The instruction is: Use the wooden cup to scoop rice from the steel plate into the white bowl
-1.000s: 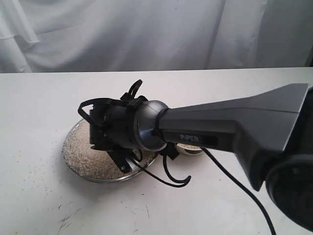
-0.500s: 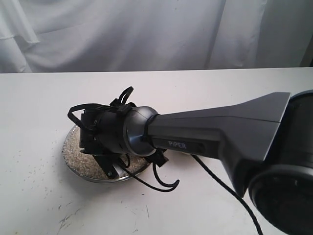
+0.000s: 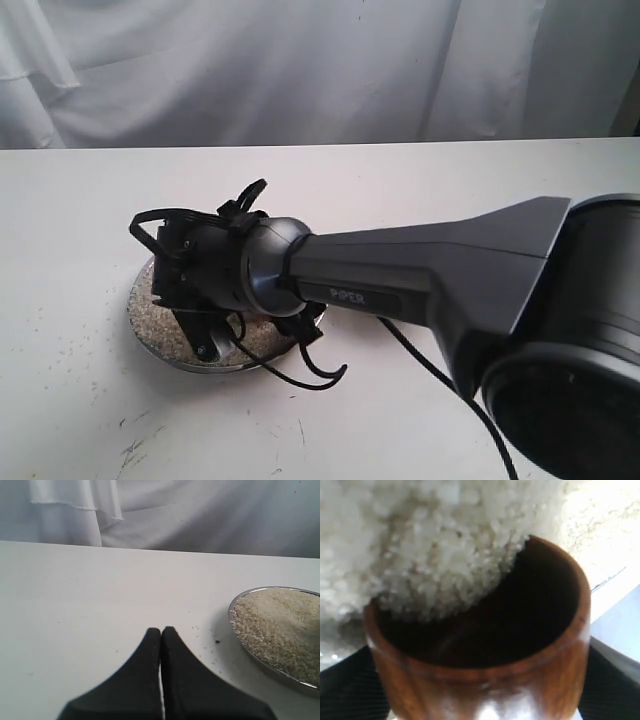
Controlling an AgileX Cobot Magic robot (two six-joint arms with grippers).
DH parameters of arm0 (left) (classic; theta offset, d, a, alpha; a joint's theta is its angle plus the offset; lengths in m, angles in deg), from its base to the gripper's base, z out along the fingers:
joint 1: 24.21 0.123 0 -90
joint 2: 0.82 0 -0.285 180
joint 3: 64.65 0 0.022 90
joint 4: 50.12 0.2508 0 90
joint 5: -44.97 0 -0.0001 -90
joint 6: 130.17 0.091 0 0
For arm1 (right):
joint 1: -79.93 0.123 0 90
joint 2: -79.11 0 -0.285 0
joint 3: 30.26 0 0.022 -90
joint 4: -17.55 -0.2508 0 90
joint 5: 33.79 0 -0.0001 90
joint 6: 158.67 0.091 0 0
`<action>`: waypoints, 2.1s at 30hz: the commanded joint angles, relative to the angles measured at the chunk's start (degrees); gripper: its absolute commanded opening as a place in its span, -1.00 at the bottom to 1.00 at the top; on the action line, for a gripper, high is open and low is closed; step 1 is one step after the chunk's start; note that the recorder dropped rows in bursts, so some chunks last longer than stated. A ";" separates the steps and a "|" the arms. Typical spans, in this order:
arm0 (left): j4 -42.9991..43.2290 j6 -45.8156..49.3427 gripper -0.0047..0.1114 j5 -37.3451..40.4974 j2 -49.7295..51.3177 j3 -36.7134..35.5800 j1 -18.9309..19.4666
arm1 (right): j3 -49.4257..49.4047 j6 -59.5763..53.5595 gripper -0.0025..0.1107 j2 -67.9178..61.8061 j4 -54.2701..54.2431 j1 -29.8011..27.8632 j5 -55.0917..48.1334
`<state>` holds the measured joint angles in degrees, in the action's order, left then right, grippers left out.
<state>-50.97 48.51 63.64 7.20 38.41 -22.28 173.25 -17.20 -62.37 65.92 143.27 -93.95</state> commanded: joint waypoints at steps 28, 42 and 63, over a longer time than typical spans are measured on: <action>-0.06 -0.03 -0.92 -0.40 -0.24 -0.28 0.11 | 6.55 9.01 -0.96 -3.22 -7.60 0.30 8.43; -0.06 -0.03 -0.92 -0.40 -0.24 -0.28 0.11 | 6.55 23.96 -0.96 -3.22 -8.72 -1.39 11.05; -0.06 -0.03 -0.92 -0.40 -0.24 -0.28 0.11 | 5.17 36.25 -0.96 0.52 -8.97 -2.92 11.24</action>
<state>-50.97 48.51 63.64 7.20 38.41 -22.28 179.30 17.91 -63.69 56.49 140.93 -83.76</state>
